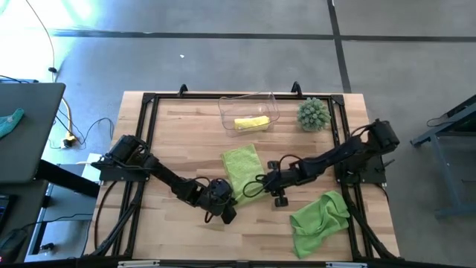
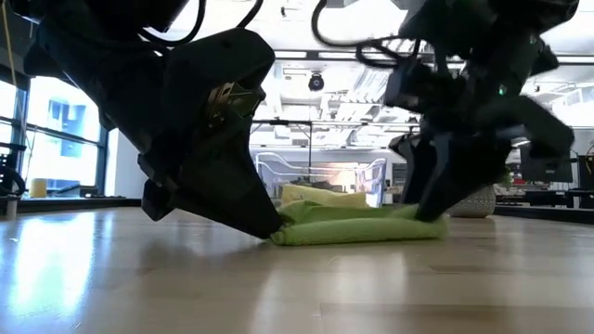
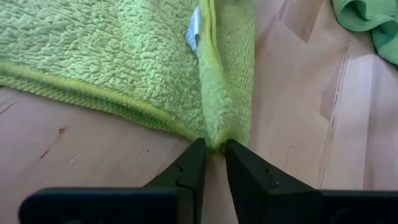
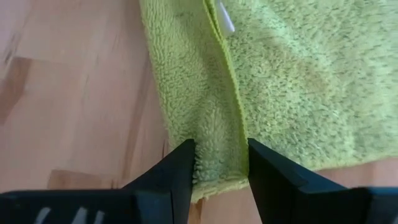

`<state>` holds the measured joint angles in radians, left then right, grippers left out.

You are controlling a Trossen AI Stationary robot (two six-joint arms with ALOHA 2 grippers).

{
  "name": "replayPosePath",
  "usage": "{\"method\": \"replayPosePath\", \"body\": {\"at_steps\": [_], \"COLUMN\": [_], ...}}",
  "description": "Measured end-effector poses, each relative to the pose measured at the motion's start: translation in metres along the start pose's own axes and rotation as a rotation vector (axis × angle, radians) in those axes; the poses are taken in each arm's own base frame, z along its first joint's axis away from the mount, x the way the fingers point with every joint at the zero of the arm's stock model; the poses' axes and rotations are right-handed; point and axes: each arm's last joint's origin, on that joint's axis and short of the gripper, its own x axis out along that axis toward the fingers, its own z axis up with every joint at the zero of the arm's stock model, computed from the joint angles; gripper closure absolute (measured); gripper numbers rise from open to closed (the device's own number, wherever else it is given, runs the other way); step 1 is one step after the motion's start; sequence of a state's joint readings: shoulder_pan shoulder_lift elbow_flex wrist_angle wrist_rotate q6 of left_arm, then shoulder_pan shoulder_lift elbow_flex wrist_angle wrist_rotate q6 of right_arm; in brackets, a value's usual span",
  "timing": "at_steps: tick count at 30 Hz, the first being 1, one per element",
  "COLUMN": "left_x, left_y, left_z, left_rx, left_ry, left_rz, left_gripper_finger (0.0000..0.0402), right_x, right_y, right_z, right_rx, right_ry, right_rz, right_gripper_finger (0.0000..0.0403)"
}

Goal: Roll microfiber towels into tight, uniform cylinder then place into a basket
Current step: Roll the light green microfiber towel

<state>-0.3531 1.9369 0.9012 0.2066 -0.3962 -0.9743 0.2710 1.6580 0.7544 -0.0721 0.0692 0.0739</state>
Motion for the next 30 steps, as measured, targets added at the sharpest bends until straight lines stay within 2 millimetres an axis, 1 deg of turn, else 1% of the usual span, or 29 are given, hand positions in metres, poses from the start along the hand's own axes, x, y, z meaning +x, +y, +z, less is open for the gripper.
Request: {"method": "replayPosePath", "body": {"at_steps": [7, 12, 14, 17, 21, 26, 30], "left_x": [0.0, 0.0, 0.0, 0.0, -0.01, -0.023, -0.036], "left_y": [0.0, 0.0, 0.0, -0.001, -0.008, -0.011, -0.015], "left_z": [0.0, 0.0, 0.0, 0.0, 0.006, 0.016, 0.027], "left_rx": [0.0, 0.0, 0.002, 0.033, 0.11, 0.223, 0.305], "left_ry": [0.001, 0.002, 0.002, 0.001, -0.005, -0.017, -0.05], "left_rz": [0.001, 0.003, 0.003, -0.014, -0.052, -0.063, -0.084], "left_gripper_finger": [0.0342, 0.0342, 0.0342, 0.0342, 0.0341, 0.0341, 0.0341], "right_x": [-0.028, -0.034, -0.029, -0.017, -0.003, 0.005, 0.009], "right_y": [0.0, 0.006, 0.01, 0.012, 0.011, 0.011, 0.012], "right_z": [0.011, 0.015, 0.016, 0.01, 0.002, -0.004, -0.006], "right_rx": [0.056, 0.046, 0.022, 0.006, 0.03, 0.03, 0.073], "right_ry": [-0.084, -0.137, -0.142, -0.092, -0.033, 0.022, 0.043], "right_rz": [0.009, 0.02, 0.026, 0.022, 0.007, 0.023, 0.036], "right_gripper_finger": [0.0269, 0.027, 0.0269, 0.027, 0.027, 0.0269, 0.027]}}
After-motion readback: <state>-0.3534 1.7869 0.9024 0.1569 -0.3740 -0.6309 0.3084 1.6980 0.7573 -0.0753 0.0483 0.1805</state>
